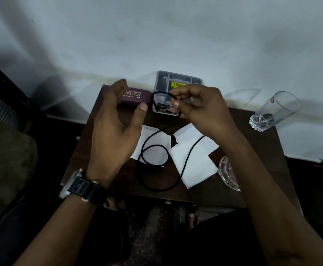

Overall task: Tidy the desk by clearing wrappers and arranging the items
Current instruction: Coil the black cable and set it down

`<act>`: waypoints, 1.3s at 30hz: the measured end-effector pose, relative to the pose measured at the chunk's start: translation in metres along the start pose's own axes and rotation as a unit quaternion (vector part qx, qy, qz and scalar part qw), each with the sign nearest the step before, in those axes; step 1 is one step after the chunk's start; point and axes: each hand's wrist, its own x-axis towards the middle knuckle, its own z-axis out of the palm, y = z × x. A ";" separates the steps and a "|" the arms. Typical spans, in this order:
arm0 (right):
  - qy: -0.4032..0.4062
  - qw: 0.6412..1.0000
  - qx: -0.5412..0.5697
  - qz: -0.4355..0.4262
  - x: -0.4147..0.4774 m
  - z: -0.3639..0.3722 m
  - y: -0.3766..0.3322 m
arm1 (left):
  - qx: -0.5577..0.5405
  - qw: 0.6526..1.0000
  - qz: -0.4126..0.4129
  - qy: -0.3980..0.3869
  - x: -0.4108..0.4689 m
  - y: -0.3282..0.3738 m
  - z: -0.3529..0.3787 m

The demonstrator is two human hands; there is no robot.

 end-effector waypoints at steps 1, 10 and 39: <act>-0.022 1.000 0.002 -0.014 -0.005 -0.002 -0.006 | 0.012 0.999 0.031 -0.022 -0.002 0.000 0.002; 0.024 1.000 -0.010 0.006 -0.011 -0.042 0.011 | -0.186 0.982 0.020 -0.007 0.001 0.011 0.008; 0.032 0.978 0.206 0.018 -0.050 -0.113 -0.080 | -0.360 0.915 -0.149 -0.101 -0.024 0.138 -0.071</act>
